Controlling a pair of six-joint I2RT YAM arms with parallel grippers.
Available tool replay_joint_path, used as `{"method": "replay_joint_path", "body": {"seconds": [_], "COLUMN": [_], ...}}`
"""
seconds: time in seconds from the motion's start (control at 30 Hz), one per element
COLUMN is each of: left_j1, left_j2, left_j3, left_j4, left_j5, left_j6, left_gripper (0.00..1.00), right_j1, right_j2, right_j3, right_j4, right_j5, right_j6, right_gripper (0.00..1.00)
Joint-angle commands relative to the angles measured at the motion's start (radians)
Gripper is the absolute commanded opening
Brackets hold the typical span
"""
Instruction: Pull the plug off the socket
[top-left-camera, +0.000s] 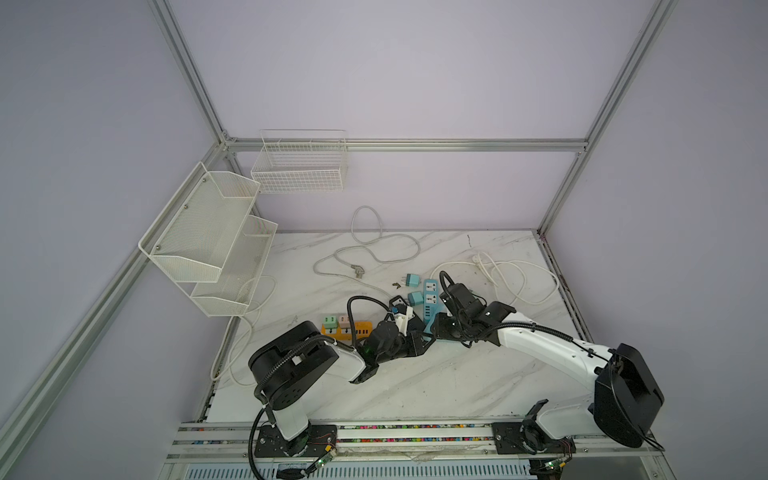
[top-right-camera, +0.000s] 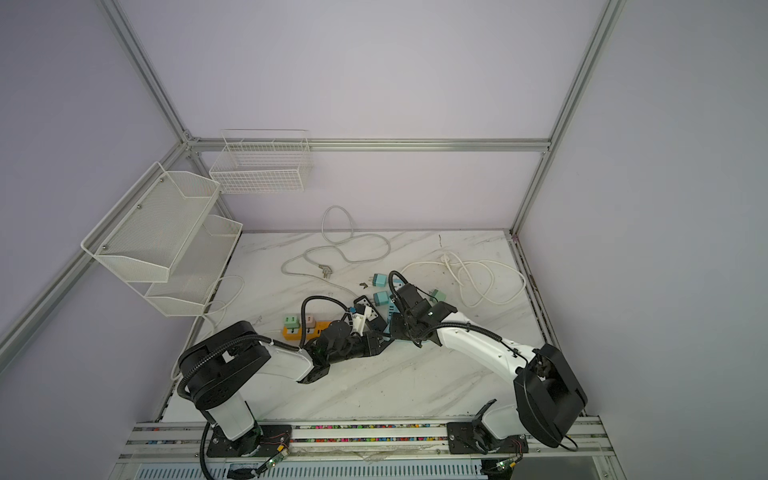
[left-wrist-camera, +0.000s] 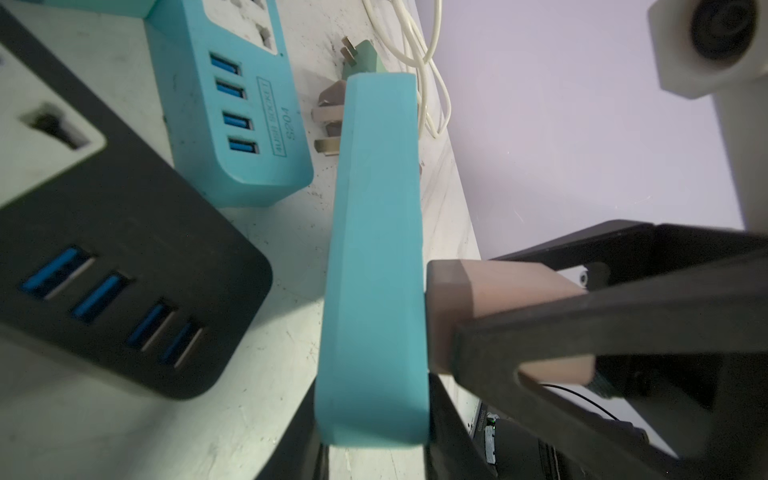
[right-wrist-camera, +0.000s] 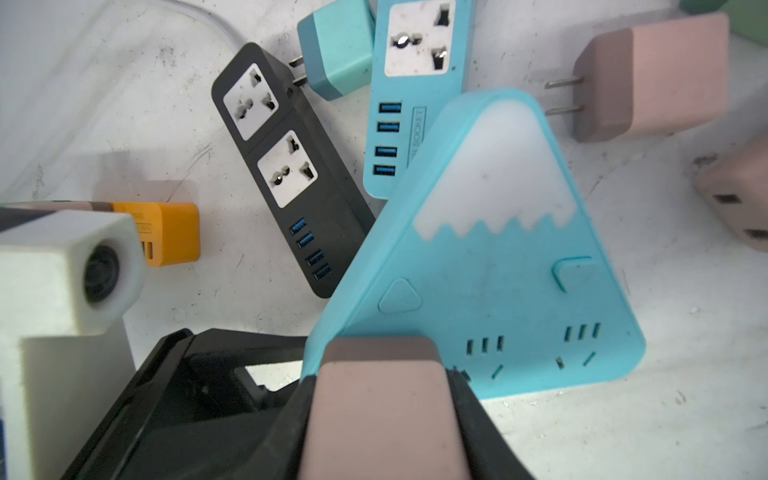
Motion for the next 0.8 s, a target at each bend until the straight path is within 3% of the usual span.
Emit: {"method": "replay_joint_path", "body": {"seconds": [0.0, 0.17, 0.3, 0.47, 0.57, 0.63, 0.77], "left_j1": [-0.019, -0.018, -0.019, -0.019, -0.019, -0.02, -0.018], "left_j2": [0.009, 0.019, 0.031, 0.046, 0.042, 0.04, 0.051], "left_j3": [0.032, 0.021, 0.027, 0.048, 0.042, 0.03, 0.018], "left_j4": [-0.066, -0.036, -0.015, -0.023, -0.031, -0.025, 0.024], "left_j5": [0.004, 0.012, 0.029, 0.043, 0.035, 0.029, 0.041], "left_j6": [0.047, 0.033, 0.03, 0.036, 0.035, 0.03, 0.019], "left_gripper": [0.0, 0.0, 0.0, 0.0, 0.0, 0.0, 0.0], "right_j1": [0.004, -0.098, -0.102, 0.032, 0.042, 0.014, -0.113], "right_j2": [-0.005, -0.07, -0.07, 0.009, 0.021, -0.011, -0.084], "right_j3": [0.015, -0.054, -0.049, 0.026, 0.029, 0.007, -0.082], "right_j4": [-0.007, -0.002, 0.005, 0.021, 0.005, -0.009, 0.027], "right_j5": [0.072, 0.007, 0.009, 0.066, 0.075, 0.099, -0.006], "right_j6": [0.047, 0.01, -0.005, 0.051, 0.056, 0.055, -0.005], "right_gripper": [0.22, 0.23, 0.23, 0.22, 0.22, 0.22, 0.23]}}
